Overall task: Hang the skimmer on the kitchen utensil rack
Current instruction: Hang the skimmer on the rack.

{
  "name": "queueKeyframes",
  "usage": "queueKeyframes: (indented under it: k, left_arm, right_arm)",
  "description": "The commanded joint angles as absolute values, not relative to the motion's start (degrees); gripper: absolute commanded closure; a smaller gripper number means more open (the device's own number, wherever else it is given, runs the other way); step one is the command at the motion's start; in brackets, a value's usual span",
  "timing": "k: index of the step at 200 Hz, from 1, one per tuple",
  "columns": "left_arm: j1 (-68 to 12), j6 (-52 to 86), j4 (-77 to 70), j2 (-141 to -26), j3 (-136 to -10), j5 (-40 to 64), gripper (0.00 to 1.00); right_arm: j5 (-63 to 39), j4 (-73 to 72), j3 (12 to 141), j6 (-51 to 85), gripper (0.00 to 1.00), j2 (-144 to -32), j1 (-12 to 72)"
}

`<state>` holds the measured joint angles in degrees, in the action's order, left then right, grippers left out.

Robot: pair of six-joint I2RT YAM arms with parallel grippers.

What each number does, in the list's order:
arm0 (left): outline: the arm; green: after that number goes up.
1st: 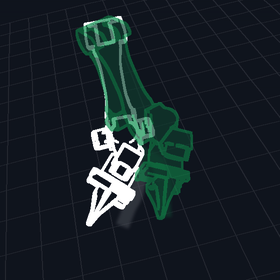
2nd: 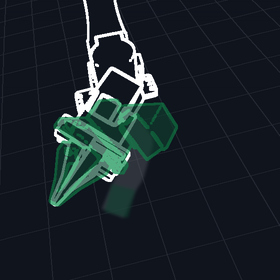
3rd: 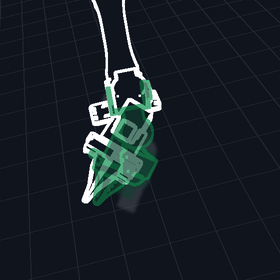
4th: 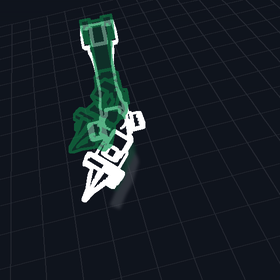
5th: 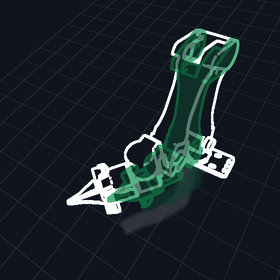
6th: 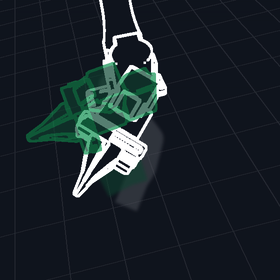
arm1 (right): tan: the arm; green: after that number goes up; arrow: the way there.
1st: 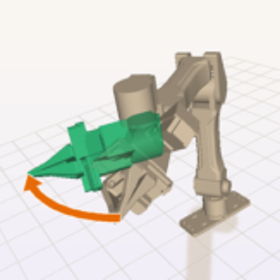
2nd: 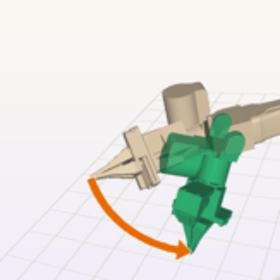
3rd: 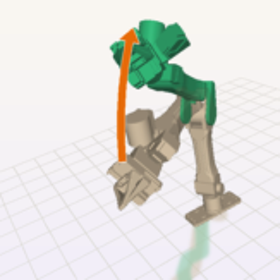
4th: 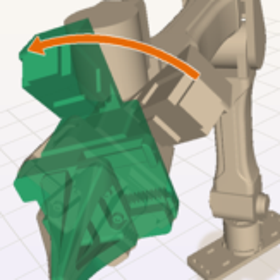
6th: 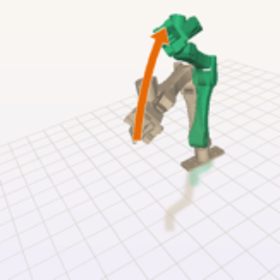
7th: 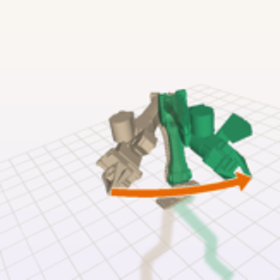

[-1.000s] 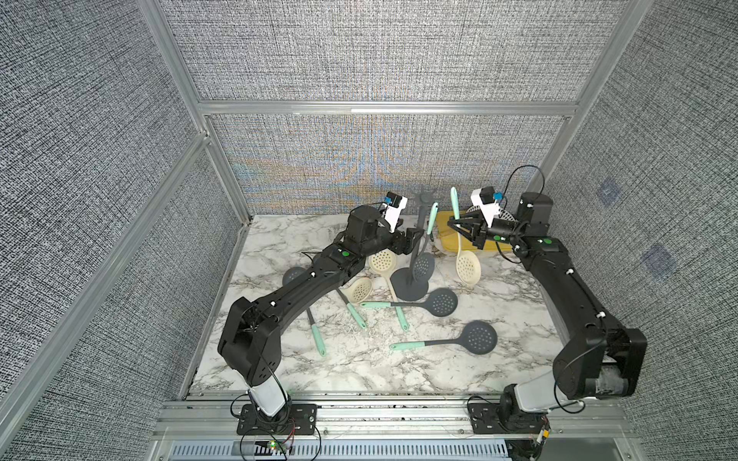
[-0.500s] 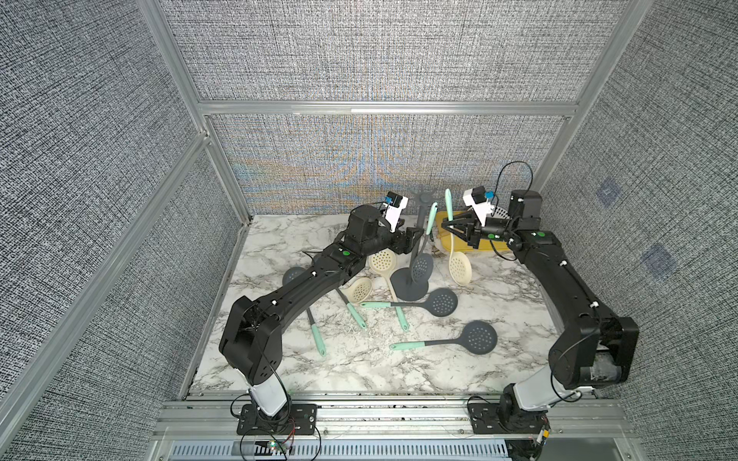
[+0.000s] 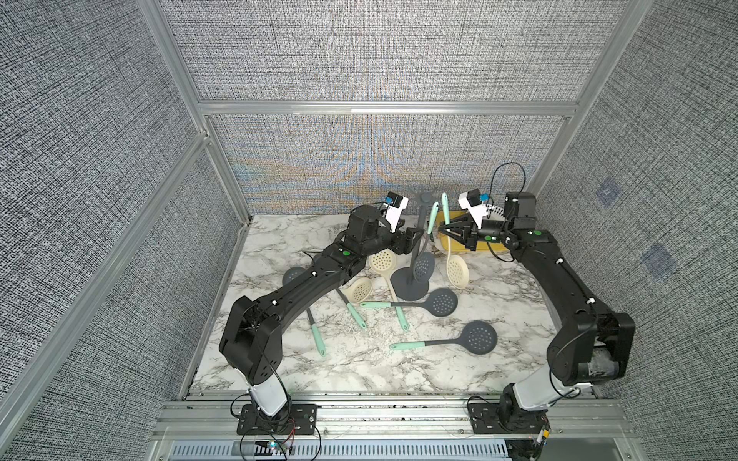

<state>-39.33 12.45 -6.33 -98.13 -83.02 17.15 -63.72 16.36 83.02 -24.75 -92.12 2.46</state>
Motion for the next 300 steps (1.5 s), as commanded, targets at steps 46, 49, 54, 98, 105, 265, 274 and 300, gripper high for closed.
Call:
queueKeyframes:
  k: [46, 49, 54, 98, 105, 265, 274, 300]
  left_arm:
    - [-39.3, 11.96, -7.69, -98.13, -83.57, 18.1, 0.25]
    - [-39.32, 12.03, -7.66, -98.07, -83.56, 18.06, 0.25]
    - [-39.33, 11.89, -7.58, -98.04, -83.58, 18.02, 0.26]
    - [-39.34, 11.8, -7.49, -97.77, -83.4, 17.92, 0.25]
    - [-39.29, 11.86, -7.47, -97.73, -83.41, 17.93, 0.24]
    - [-39.3, 11.38, -6.62, -96.54, -82.3, 15.99, 0.25]
    - [-39.3, 11.35, -6.59, -96.72, -82.55, 16.29, 0.28]
    - [-39.31, 11.58, -6.59, -97.28, -83.23, 16.91, 0.31]
  right_arm:
    - [-65.36, 23.03, 85.0, -28.56, 1.0, -95.07, 3.39]
    - [-65.43, 23.16, 85.13, -28.56, 1.0, -95.2, 3.36]
    - [-65.43, 23.27, 85.33, -28.5, 1.0, -95.19, 3.35]
    - [-66.49, 22.51, 85.52, -28.0, 0.88, -94.37, 3.43]
    - [-66.48, 22.1, 85.44, -27.63, 0.85, -94.01, 3.45]
    - [-56.28, 4.39, 77.39, -17.57, 0.55, -82.53, 3.47]
    - [-55.68, 3.2, 77.4, -16.49, 0.58, -82.14, 3.44]
    - [-55.18, 1.36, 78.96, -14.17, 0.8, -82.61, 3.48]
